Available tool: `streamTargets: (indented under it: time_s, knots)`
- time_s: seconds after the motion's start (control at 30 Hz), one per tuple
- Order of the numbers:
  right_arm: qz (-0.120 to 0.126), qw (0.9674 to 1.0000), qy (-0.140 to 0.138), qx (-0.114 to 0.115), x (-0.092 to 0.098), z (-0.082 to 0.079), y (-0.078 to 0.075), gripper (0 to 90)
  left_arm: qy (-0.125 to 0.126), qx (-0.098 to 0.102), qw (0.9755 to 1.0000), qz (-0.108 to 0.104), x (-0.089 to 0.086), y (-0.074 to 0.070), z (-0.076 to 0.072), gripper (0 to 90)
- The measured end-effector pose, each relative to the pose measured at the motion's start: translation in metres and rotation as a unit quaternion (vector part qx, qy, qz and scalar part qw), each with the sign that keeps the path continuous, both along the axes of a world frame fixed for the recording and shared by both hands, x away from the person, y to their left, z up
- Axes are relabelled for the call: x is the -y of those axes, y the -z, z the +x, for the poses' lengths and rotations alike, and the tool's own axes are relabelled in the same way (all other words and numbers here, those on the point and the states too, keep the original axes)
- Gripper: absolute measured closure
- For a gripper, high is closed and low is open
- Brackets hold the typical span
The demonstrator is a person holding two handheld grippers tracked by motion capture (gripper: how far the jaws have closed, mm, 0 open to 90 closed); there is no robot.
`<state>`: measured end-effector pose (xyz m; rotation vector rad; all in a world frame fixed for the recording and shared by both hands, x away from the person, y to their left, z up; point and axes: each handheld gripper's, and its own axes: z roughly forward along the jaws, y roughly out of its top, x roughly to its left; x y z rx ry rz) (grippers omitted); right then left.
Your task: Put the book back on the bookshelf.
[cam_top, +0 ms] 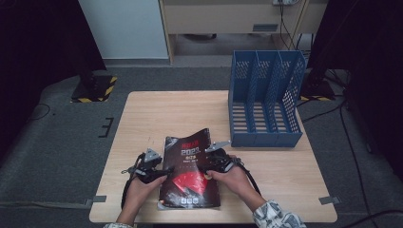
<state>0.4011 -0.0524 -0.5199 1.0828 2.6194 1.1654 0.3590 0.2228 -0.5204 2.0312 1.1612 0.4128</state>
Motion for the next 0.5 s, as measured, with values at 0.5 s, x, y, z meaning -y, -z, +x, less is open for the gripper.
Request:
streamTargets:
  time_s: [0.5]
  knots:
    - [0.021,0.9997,-0.009,-0.005,-0.004,-0.003,-0.01,52.2,0.005,-0.029,0.9995,0.012,-0.001,0.004,-0.006,50.4]
